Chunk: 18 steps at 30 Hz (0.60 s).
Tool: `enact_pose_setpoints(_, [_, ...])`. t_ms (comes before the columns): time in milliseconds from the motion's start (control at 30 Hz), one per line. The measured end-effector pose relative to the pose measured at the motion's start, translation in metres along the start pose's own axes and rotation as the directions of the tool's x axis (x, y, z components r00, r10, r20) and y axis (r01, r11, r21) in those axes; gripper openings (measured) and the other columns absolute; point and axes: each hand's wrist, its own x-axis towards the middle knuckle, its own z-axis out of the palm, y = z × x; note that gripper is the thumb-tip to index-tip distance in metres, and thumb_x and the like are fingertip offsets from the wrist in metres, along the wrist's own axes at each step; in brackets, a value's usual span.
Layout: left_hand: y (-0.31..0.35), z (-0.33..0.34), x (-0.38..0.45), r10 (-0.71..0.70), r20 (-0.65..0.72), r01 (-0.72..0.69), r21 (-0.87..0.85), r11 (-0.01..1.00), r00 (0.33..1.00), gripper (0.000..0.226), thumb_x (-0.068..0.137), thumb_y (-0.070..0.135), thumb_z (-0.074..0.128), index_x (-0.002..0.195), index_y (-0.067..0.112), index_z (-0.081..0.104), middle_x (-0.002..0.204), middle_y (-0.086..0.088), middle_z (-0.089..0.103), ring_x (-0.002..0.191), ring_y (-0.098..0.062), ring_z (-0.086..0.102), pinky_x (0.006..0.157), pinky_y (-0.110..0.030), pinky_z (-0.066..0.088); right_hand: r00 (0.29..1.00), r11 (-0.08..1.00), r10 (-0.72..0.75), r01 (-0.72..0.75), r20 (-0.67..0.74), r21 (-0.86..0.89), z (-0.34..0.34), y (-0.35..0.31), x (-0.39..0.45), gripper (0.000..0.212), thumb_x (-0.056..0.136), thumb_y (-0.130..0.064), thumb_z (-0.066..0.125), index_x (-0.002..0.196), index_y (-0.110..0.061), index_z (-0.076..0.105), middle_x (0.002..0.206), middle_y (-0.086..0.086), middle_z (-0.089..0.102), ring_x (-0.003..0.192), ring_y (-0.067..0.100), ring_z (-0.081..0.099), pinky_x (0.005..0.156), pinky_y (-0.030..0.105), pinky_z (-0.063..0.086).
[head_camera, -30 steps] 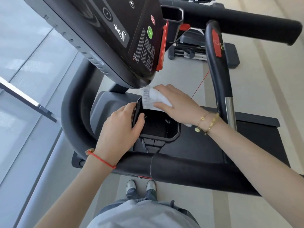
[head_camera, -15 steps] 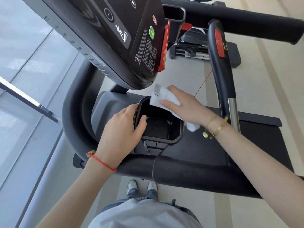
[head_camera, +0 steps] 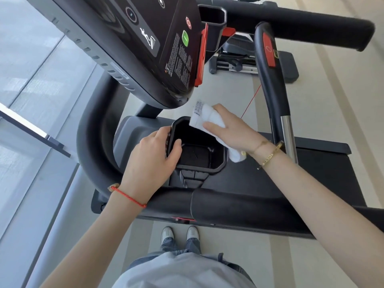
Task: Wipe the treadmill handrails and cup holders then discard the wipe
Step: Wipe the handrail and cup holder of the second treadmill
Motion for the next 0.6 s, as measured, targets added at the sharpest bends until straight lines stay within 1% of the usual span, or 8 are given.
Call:
enact_pose_setpoints(100, [-0.001,0.0,0.001,0.006,0.007,-0.006,-0.008,1.0,1.0,0.039,0.097,0.035,0.053,0.127,0.012,0.059,0.101,-0.006,0.071,0.091,-0.026,0.066,0.079,-0.045,0.055,0.998,0.999,0.034,-0.033,-0.059,0.024,0.008,0.003,-0.016,0.042,0.099,-0.031,0.049,0.135,-0.016,0.034,0.119,0.014,0.047,0.101,0.029,0.05,0.078,0.033,0.038])
enact_pose_setpoints(167, [-0.001,0.0,0.001,0.01,0.005,-0.01,-0.004,1.0,1.0,0.039,0.097,0.036,0.053,0.128,0.012,0.059,0.102,-0.006,0.071,0.092,-0.026,0.066,0.079,-0.045,0.055,0.992,0.996,0.052,-0.043,-0.116,0.08,0.017,0.007,-0.037,0.053,0.099,-0.032,0.049,0.144,-0.02,0.024,0.121,0.009,0.039,0.109,0.027,0.045,0.086,0.033,0.038])
enact_pose_setpoints(233, [-0.001,0.001,0.001,0.014,-0.001,-0.014,0.005,1.0,1.0,0.041,0.097,0.036,0.052,0.129,0.011,0.058,0.102,-0.007,0.07,0.093,-0.026,0.065,0.078,-0.043,0.055,0.987,0.996,0.042,-0.029,-0.158,0.084,0.024,0.008,-0.054,0.061,0.098,-0.032,0.049,0.148,-0.024,0.017,0.119,0.005,0.033,0.112,0.026,0.041,0.089,0.033,0.036])
enact_pose_setpoints(300, [-0.001,0.0,0.0,0.009,-0.004,-0.009,0.016,1.0,1.0,0.042,0.097,0.037,0.051,0.13,0.012,0.058,0.103,-0.007,0.07,0.094,-0.026,0.065,0.077,-0.041,0.055,0.982,1.0,-0.019,0.021,-0.189,0.009,0.027,0.007,-0.06,0.062,0.098,-0.031,0.05,0.15,-0.026,0.017,0.121,0.004,0.031,0.115,0.024,0.038,0.092,0.031,0.033])
enact_pose_setpoints(367, [0.001,-0.001,-0.002,0.013,-0.008,-0.013,0.021,1.0,1.0,0.041,0.098,0.037,0.051,0.13,0.014,0.059,0.101,-0.006,0.07,0.093,-0.027,0.066,0.076,-0.043,0.055,0.974,0.985,-0.112,0.084,-0.196,-0.149,0.023,0.005,-0.059,0.06,0.098,-0.031,0.05,0.15,-0.026,0.021,0.13,0.007,0.032,0.12,0.025,0.035,0.1,0.032,0.032])
enact_pose_setpoints(433, [0.002,-0.002,-0.004,0.013,-0.015,-0.012,0.023,1.0,1.0,0.039,0.098,0.037,0.05,0.129,0.016,0.06,0.098,-0.004,0.07,0.09,-0.027,0.066,0.074,-0.045,0.055,0.962,0.925,-0.234,0.177,-0.138,-0.335,0.015,0.003,-0.049,0.059,0.098,-0.034,0.049,0.15,-0.026,0.024,0.14,0.007,0.031,0.125,0.027,0.034,0.107,0.039,0.033])
enact_pose_setpoints(500, [0.003,-0.002,-0.005,0.004,-0.023,-0.004,0.016,1.0,1.0,0.034,0.098,0.036,0.05,0.124,0.017,0.062,0.091,-0.003,0.069,0.084,-0.027,0.065,0.069,-0.044,0.055,0.938,0.836,-0.348,0.305,-0.01,-0.457,0.008,-0.001,-0.032,0.06,0.098,-0.037,0.049,0.151,-0.026,0.024,0.145,0.004,0.031,0.128,0.026,0.034,0.106,0.043,0.033])
enact_pose_setpoints(600, [0.003,-0.002,-0.005,-0.017,-0.038,0.017,0.011,1.0,0.999,0.026,0.097,0.035,0.052,0.109,0.016,0.066,0.079,-0.001,0.065,0.073,-0.026,0.061,0.062,-0.039,0.05,0.882,0.738,-0.441,0.463,0.169,-0.49,0.001,-0.007,-0.008,0.062,0.098,-0.04,0.048,0.152,-0.025,0.022,0.149,0.0,0.031,0.127,0.024,0.035,0.104,0.041,0.033])
